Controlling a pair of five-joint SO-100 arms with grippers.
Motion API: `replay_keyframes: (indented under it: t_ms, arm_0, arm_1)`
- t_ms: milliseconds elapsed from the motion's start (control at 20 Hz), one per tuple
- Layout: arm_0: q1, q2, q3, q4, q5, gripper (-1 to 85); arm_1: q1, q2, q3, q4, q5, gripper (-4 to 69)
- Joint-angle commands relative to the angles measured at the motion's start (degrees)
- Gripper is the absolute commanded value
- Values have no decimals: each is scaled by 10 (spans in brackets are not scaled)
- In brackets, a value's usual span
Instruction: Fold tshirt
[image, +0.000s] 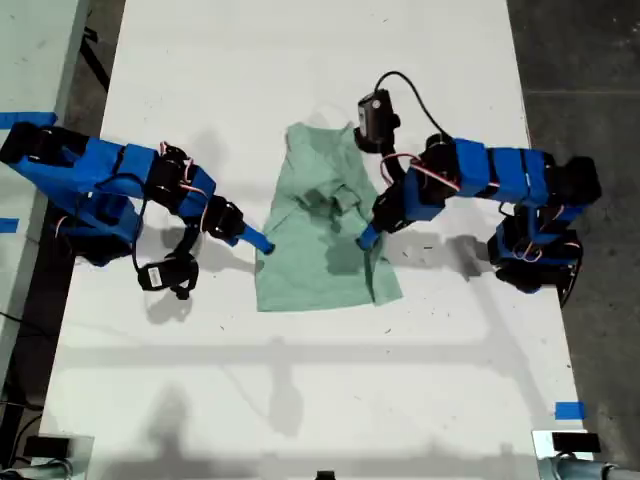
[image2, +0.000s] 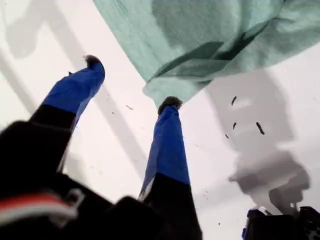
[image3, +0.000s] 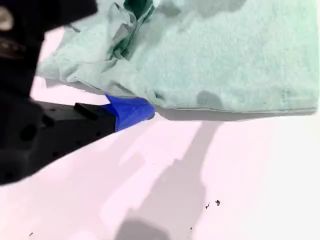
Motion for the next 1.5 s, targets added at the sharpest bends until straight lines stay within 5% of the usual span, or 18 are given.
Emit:
replay_keyframes:
  t_ms: [0, 300, 850, 1250, 1450]
  arm_0:
    - [18, 38, -62, 10, -18, 336]
    - [21, -52, -98, 11, -22, 337]
    - [-24, -210, -46, -127, -25, 287]
    - [-25, -265, -66, -100, -29, 15]
    - [-18, -287, -97, -81, -30, 1]
  arm_1:
    - [18, 105, 42, 6, -11, 248]
    - [23, 185, 146, -23, -1, 221]
    - [-18, 323, 298, -99, 46, 204]
    - [-58, 471, 441, -161, 95, 196]
    - [-61, 506, 460, -161, 100, 191]
